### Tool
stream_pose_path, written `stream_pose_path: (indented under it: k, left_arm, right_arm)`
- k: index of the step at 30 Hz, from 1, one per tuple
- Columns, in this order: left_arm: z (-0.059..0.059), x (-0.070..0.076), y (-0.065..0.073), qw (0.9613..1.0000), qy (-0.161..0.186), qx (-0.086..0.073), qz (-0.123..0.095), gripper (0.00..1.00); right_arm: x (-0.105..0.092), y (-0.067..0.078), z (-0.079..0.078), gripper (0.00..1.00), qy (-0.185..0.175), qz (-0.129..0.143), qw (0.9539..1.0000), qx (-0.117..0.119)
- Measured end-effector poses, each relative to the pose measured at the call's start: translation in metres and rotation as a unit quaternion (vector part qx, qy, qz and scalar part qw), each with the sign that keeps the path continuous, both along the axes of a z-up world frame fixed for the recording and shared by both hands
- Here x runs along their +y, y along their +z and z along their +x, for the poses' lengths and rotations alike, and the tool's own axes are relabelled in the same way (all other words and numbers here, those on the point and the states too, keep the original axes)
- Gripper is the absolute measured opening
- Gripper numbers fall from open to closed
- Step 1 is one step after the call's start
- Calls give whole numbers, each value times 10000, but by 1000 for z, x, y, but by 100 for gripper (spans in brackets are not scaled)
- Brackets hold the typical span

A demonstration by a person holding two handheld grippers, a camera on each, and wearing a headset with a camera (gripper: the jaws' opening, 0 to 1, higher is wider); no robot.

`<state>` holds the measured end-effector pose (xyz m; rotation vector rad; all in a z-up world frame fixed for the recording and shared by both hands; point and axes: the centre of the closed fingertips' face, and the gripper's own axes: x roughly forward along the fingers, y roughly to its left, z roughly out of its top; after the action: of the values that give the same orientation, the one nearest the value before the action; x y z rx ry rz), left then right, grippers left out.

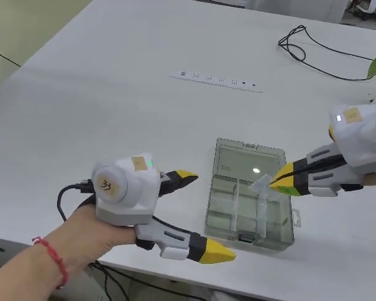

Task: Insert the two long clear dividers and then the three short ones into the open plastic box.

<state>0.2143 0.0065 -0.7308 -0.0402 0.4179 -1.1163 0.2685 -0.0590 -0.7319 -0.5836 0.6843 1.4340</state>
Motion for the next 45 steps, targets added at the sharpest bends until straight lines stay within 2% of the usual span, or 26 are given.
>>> stream_pose_path:
  k: [8,19,27,30,40,45]
  left_arm:
    - [0,2,-2,10000,31,35,7,100]
    - [0,1,1,9999,74,76,-65,100]
    - [0,2,-1,9999,66,116,-57,100]
    - [1,2,-2,9999,76,130,-58,100]
    - [3,-1,-2,9999,51,145,-76,100]
    - [4,-2,-3,9999,23,153,-60,100]
  right_arm:
    - [2,-14,-1,3,-46,3,10000,78]
    - [4,-21,-5,3,-53,-29,9999,126]
    - [6,-26,-7,3,73,-74,9999,2]
    - [8,-28,-10,2,267,-106,9995,-132]
    - [12,-30,-8,2,408,-85,9990,-182]
    - [11,-37,-1,2,422,-105,9989,-170]
